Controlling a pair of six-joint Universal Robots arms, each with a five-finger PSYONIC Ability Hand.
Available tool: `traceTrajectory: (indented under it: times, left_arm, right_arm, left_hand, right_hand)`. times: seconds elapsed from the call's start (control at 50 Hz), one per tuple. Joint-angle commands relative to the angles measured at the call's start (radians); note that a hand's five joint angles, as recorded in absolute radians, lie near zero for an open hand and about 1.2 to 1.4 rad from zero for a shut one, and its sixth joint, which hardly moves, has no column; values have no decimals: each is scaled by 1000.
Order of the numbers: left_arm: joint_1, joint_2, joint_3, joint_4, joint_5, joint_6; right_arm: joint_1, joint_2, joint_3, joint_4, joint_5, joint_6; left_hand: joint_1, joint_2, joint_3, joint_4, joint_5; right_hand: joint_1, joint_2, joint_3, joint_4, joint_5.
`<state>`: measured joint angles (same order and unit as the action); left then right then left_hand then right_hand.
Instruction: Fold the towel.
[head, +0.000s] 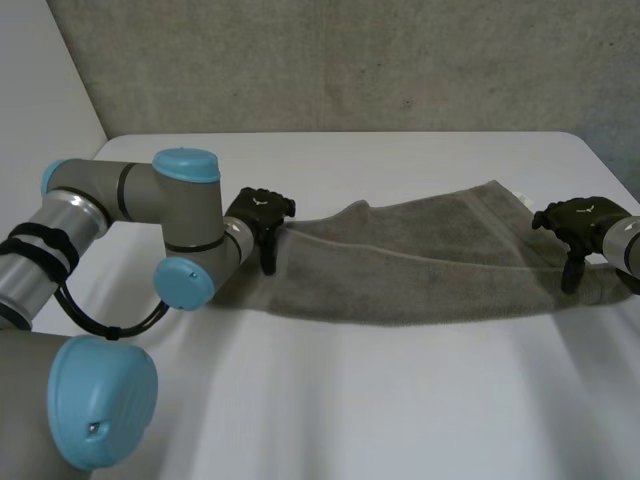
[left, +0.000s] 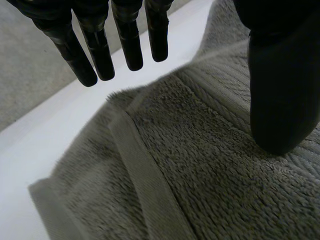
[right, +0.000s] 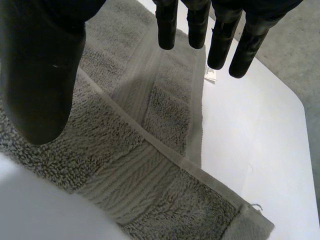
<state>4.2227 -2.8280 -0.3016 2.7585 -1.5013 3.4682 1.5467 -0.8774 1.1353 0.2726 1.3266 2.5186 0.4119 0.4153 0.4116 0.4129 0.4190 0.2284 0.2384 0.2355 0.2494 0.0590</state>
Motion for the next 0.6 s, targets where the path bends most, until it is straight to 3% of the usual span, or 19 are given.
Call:
traceTrajectory:
  times: [0.02, 0.1, 0.44, 0.46, 0.6]
  left_arm:
    - [0, -25, 27, -19, 6, 0]
    - [-1, -11, 38, -19, -10, -1]
    - [-43, 79, 7, -80, 3, 3]
    - [-41, 91, 7, -94, 6, 3]
    - [-29, 154, 6, -165, 61, -8]
  right_arm:
    - [-10, 2, -2, -4, 0, 0]
    - [-11, 2, 1, -4, 2, 0]
    - [-11, 2, 3, -4, 2, 0]
    - [-11, 2, 3, -4, 2, 0]
    - [-16, 0, 3, -3, 2, 0]
  left_hand:
    - [115, 111, 115, 114, -67]
    - [570, 566, 570, 569, 388]
    - [867, 864, 868, 866, 686]
    - [978, 974, 978, 977, 796]
    - [984, 981, 985, 983, 803]
  right_hand:
    - [-54, -64, -61, -75, -59]
    - [-54, -64, -61, -75, -59]
    - [-54, -64, -61, -75, -59]
    - [-54, -64, -61, -75, -59]
    - [-54, -64, -61, -75, -59]
